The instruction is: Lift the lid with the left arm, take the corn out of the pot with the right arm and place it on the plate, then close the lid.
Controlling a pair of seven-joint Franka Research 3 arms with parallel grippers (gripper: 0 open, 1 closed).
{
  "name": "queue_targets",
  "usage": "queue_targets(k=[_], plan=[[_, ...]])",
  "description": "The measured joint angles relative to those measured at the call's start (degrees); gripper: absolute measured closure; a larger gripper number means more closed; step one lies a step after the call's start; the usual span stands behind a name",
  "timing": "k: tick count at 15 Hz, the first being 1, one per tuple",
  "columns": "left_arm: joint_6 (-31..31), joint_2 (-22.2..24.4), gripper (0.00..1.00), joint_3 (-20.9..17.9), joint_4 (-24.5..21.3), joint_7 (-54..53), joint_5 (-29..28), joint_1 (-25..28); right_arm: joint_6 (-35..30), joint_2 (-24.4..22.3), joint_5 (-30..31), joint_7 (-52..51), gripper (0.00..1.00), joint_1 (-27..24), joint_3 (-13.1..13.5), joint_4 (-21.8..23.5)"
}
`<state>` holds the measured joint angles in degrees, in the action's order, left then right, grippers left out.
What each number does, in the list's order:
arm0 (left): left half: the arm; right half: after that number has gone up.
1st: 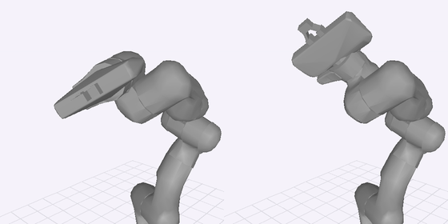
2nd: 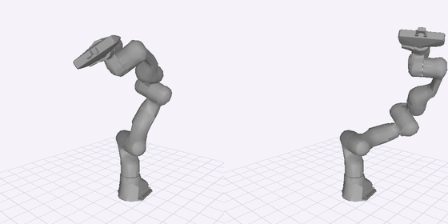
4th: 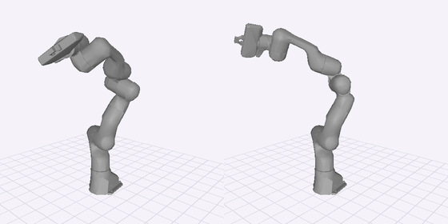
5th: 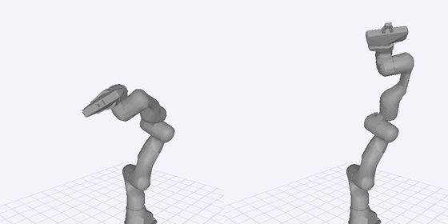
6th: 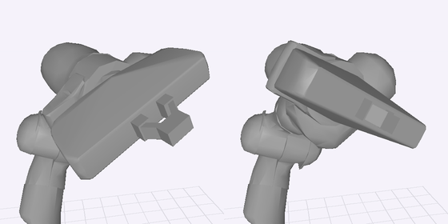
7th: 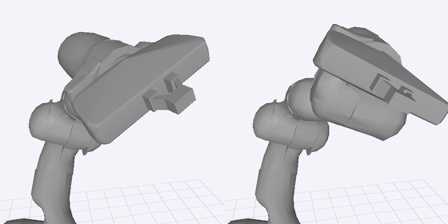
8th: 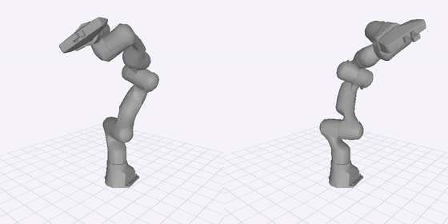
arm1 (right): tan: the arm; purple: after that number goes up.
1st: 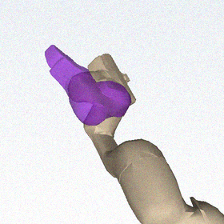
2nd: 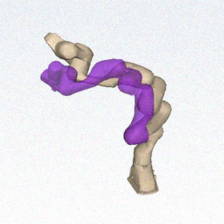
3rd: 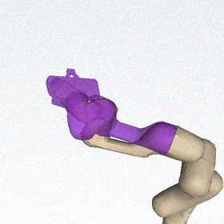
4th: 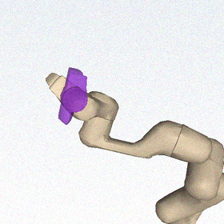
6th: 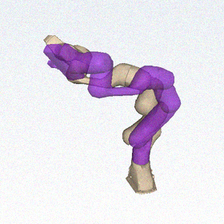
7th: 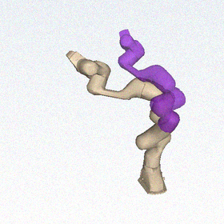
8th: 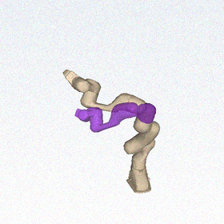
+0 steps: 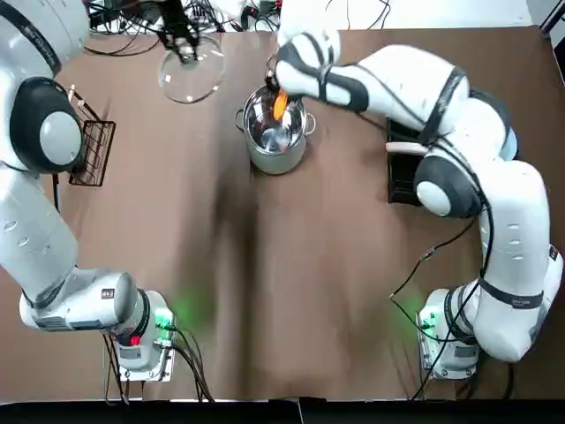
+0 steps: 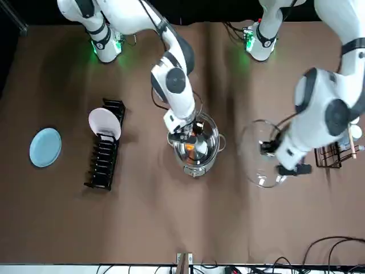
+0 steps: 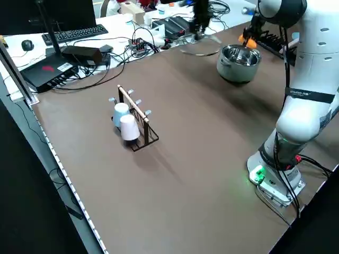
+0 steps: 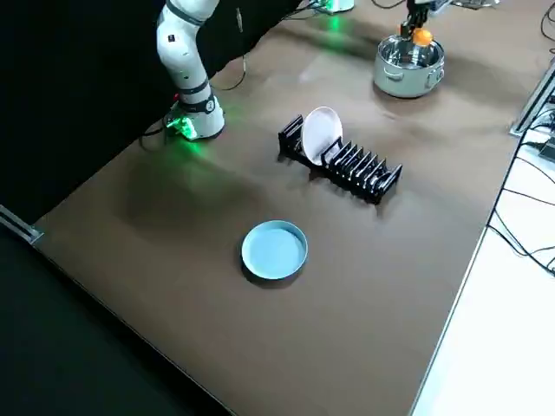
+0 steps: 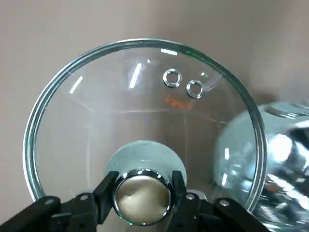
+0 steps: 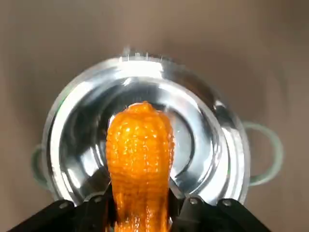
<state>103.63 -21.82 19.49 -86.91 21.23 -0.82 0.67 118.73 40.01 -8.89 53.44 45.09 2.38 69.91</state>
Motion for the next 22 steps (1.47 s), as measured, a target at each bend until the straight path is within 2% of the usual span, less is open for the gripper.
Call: queue_targets(k=[2, 5, 9, 12, 13, 14, 17, 19, 22], plan=[[0.1, 0.01, 0.49, 2.75, 0.0, 5.98, 0.01, -3.21, -2.96, -2.87, -0.02, -1.48, 0.6, -3.02, 0.2, 0.0], [1.58, -0.19, 0.49, 2.94, -0.14, 10.73, 0.01, -9.86, -8.06, -5.31, -0.04, -5.3, 0.6, -9.7, 0.48, 0.15], [7.94, -2.1, 0.49, 2.76, -0.33, 13.4, 0.01, -14.83, -13.36, -8.5, -0.12, -16.06, 0.6, -21.42, 0.72, 1.9], [12.13, -4.63, 0.49, 2.44, -0.37, 14.08, -0.24, -17.97, -13.8, -11.41, -0.16, -26.18, 0.6, -30.47, 0.83, 6.0], [14.7, -6.26, 0.49, 2.09, -0.37, 14.14, -0.49, -19.89, -13.81, -12.26, -0.14, -34.27, 0.6, -36.85, 0.92, 8.18], [15.62, -6.89, 0.49, 1.56, -0.37, 14.21, -0.64, -21.03, -13.76, -12.43, -0.13, -38.74, 0.6, -40.04, 0.99, 9.34], [16.77, -7.76, 0.49, -1.77, -0.35, 14.23, -0.75, -25.09, -13.16, -12.42, -0.1, -51.16, 0.6, -49.44, 1.08, 13.07], [17.14, -7.97, 0.49, -4.31, -0.34, 14.32, -0.75, -27.57, -12.34, -12.42, 0.61, -56.11, 0.6, -54.15, 1.08, 15.53], [17.24, -8.72, 0.49, -5.55, -0.35, 14.74, -0.79, -29.18, -9.36, -12.42, 3.24, -62.44, 0.6, -58.85, 1.04, 20.34]])
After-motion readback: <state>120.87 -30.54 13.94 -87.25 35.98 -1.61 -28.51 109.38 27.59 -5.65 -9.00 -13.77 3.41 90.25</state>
